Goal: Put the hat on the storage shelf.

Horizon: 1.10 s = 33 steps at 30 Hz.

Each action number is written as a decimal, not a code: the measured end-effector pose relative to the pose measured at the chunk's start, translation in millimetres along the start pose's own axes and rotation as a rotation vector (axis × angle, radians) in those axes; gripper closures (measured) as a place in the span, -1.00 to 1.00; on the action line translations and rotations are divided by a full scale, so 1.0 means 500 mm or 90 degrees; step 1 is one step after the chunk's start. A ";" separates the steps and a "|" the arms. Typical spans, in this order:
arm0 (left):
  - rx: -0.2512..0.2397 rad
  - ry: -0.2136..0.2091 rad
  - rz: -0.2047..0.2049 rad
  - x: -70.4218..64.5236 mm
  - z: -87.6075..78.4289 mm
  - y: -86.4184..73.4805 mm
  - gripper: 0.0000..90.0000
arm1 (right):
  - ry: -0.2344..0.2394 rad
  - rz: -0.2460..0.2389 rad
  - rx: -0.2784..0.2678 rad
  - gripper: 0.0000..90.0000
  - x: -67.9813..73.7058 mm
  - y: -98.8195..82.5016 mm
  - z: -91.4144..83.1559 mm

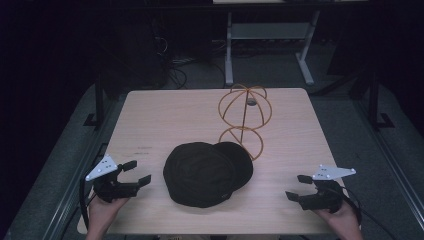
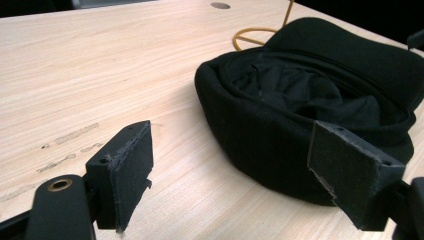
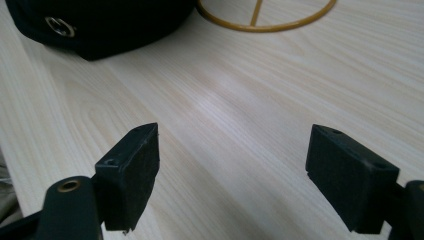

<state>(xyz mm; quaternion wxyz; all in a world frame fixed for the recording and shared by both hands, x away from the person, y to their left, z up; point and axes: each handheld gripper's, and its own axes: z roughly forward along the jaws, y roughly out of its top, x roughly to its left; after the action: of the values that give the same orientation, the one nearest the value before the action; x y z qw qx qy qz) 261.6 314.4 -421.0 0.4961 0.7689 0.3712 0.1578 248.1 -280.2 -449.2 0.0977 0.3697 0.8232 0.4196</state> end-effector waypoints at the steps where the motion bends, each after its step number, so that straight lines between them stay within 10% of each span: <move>1: 0.001 -0.002 -0.003 0.000 0.001 -0.001 -0.62 | 0.006 0.004 -0.001 -0.55 0.001 0.003 -0.001; 11: 0.013 -0.010 -0.006 0.002 0.003 -0.004 -0.63 | 0.034 -0.023 0.003 -0.56 0.044 0.044 -0.004; 33: 0.021 -0.009 -0.003 0.005 0.008 -0.005 -0.63 | 0.146 -0.213 0.061 -0.50 0.214 0.237 0.076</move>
<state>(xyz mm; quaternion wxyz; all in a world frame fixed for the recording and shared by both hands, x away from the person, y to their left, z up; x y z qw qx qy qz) 264.6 314.4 -425.3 0.4865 0.7770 0.3722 0.1450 252.6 -138.3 -366.9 0.0539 0.1822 0.8979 0.3972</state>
